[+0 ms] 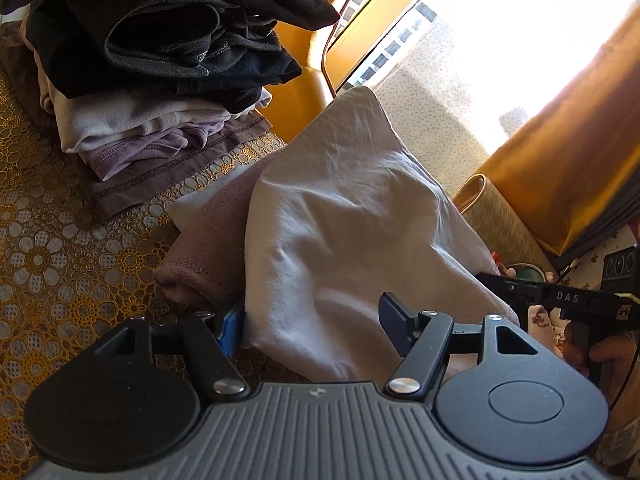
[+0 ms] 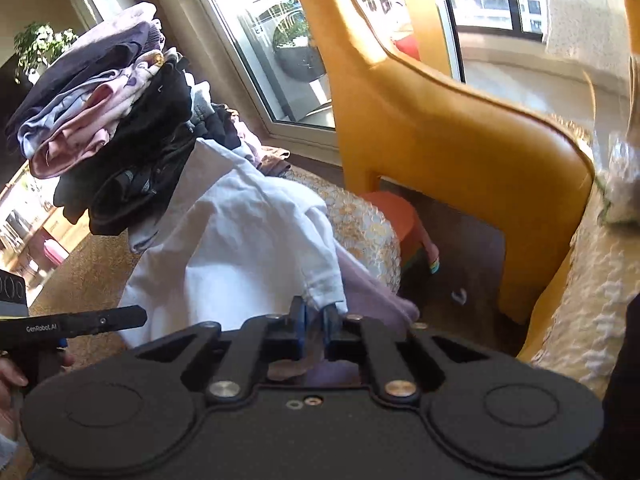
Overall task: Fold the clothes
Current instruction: 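Open both grippers and release the folded white shirt on the stack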
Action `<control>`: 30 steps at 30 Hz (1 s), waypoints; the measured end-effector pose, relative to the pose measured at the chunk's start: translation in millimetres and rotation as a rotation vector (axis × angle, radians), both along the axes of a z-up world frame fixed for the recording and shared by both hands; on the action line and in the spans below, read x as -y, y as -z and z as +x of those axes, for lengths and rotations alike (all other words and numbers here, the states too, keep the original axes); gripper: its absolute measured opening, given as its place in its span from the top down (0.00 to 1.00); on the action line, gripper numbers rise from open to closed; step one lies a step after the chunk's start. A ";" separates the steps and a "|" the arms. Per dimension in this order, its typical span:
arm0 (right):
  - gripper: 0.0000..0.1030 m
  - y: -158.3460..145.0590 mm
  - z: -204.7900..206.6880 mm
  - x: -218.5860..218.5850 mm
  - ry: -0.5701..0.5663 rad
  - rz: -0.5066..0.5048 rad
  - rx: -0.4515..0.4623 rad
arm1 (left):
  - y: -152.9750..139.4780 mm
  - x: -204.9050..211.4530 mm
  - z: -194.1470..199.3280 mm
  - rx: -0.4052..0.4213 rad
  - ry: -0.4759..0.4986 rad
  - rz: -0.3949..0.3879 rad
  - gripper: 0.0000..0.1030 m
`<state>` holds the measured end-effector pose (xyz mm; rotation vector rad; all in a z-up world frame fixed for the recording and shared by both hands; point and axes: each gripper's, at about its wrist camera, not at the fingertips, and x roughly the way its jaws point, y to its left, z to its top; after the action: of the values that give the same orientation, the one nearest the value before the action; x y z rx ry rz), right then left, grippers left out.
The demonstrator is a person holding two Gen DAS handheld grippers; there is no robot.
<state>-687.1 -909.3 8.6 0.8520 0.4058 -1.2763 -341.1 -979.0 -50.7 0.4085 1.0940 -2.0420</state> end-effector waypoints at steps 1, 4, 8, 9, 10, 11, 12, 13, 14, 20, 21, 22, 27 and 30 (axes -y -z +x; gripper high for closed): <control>0.00 -6.7 -3.8 5.7 0.005 -0.009 -0.027 | -0.8 0.5 -0.4 0.007 0.005 -0.004 0.34; 0.00 -17.2 -17.1 25.7 0.039 -0.024 -0.100 | -4.0 2.0 -3.3 0.033 0.015 -0.021 0.34; 0.00 3.2 -26.7 52.8 0.053 0.024 -0.128 | -6.8 3.5 -7.1 0.059 0.026 -0.035 0.34; 0.00 10.4 -25.0 55.9 0.040 0.038 -0.131 | -5.9 3.8 -7.7 0.067 0.028 -0.033 0.34; 0.00 15.3 -22.1 55.3 0.032 0.045 -0.129 | -5.0 4.2 -8.4 0.075 0.029 -0.030 0.34; 0.00 20.2 -19.2 54.7 0.023 0.052 -0.126 | -4.1 4.5 -9.0 0.083 0.030 -0.027 0.34; 0.00 24.2 -16.6 53.7 0.016 0.059 -0.125 | -3.4 4.1 -8.2 0.080 0.030 -0.028 0.34; 0.00 24.4 -15.5 51.0 0.011 0.060 -0.133 | -4.3 3.9 -6.3 0.070 0.026 -0.030 0.34; 0.00 21.6 -15.9 46.9 0.018 0.051 -0.154 | -5.2 3.7 -4.4 0.060 0.021 -0.033 0.34; 0.00 -10.9 -19.3 6.4 -0.026 -0.019 -0.095 | -13.1 -0.3 12.1 0.025 -0.022 -0.051 0.34; 0.00 -12.7 -13.5 0.0 -0.050 -0.027 -0.094 | -15.2 -5.3 12.2 0.062 -0.019 -0.079 0.34; 0.00 -14.6 -7.7 -6.3 -0.074 -0.034 -0.094 | -17.3 -10.4 12.2 0.100 -0.016 -0.107 0.34; 0.00 -12.2 27.3 -25.9 -0.198 -0.038 -0.074 | -17.9 -42.6 10.1 0.298 0.051 -0.232 0.34; 0.00 -8.8 47.0 -29.5 -0.254 -0.032 -0.074 | -16.0 -60.2 11.3 0.392 0.017 -0.338 0.34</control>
<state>-640.1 -879.8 17.3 0.7029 0.5336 -1.0777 -329.8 -918.9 -34.7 0.6097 0.5017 -2.0015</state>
